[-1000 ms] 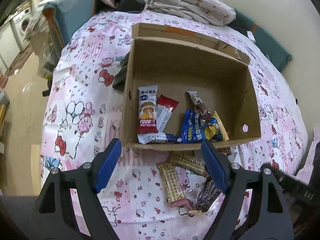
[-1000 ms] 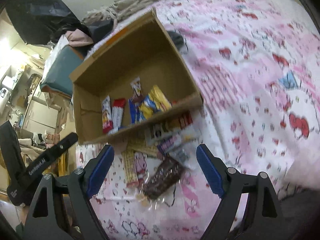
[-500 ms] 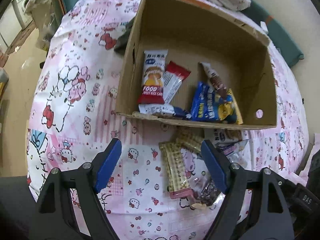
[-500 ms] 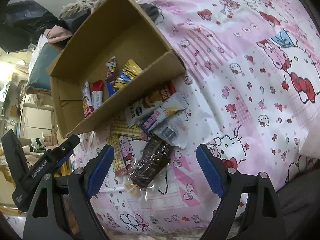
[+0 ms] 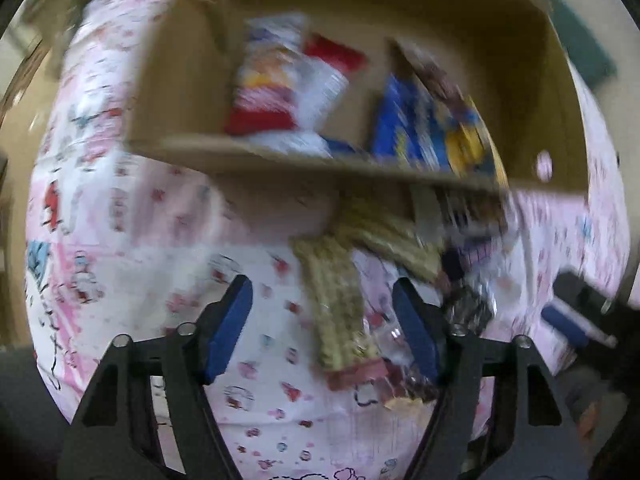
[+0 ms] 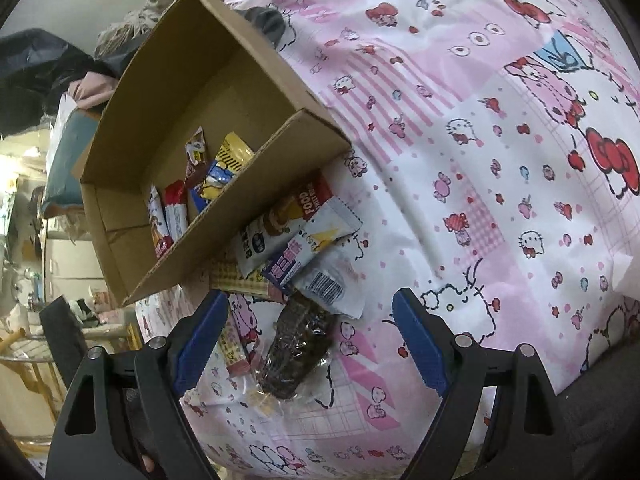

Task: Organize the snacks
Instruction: 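Grasp a checkered wafer bar with the left gripper while the right grasps a dark brown snack bag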

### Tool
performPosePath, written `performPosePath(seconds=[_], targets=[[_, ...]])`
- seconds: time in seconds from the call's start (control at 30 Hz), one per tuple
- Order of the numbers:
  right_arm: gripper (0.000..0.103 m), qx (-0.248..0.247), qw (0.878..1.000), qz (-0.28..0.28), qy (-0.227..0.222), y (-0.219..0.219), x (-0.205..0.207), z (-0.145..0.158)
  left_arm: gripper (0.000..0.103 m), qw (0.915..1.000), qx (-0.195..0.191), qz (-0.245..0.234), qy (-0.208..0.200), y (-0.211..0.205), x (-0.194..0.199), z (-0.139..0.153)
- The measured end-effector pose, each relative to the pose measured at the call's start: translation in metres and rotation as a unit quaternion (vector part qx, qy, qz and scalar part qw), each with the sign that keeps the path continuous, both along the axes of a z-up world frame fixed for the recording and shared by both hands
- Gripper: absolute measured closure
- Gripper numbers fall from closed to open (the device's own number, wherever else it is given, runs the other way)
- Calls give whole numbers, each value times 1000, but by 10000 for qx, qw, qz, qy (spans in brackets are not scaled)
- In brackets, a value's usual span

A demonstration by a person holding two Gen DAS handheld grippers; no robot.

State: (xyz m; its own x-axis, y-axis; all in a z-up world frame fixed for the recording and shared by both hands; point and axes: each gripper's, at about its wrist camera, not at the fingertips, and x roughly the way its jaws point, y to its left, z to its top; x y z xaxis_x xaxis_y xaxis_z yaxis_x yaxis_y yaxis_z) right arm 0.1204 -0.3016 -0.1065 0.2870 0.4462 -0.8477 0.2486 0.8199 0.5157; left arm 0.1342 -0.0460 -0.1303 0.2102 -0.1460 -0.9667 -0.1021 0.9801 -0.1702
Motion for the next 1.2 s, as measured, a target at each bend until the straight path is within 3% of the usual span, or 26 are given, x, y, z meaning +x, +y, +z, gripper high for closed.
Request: performPosePath(seconds=[0.03, 0.2, 0.23, 0.27, 0.5, 0.83, 1.07, 1.2], targets=[[16, -35, 10000, 23, 10, 1, 0, -1, 52, 9999, 50, -62, 79, -5, 0, -4], [16, -108, 9999, 10, 33, 2, 1, -3, 58, 9985, 341, -333, 275, -18, -1, -19], [16, -112, 9999, 10, 26, 2, 2, -3, 74, 9978, 471, -362, 299, -19, -1, -20], [16, -123, 9999, 15, 15, 2, 2, -2, 80, 9973, 517, -399, 324, -20, -1, -20], [16, -184, 9998, 52, 10, 3, 0, -1, 81, 9997, 179, -13, 152, 7, -7, 15], [16, 209, 9996, 56, 185, 2, -10, -3, 80, 9996, -32, 142, -245, 49, -41, 70], [16, 283, 9964, 356, 716, 25, -15, -26, 80, 9965, -470, 599, -338, 72, -46, 76], [16, 125, 9947, 267, 984, 51, -15, -36, 80, 9959, -579, 593, -370, 68, -39, 76]])
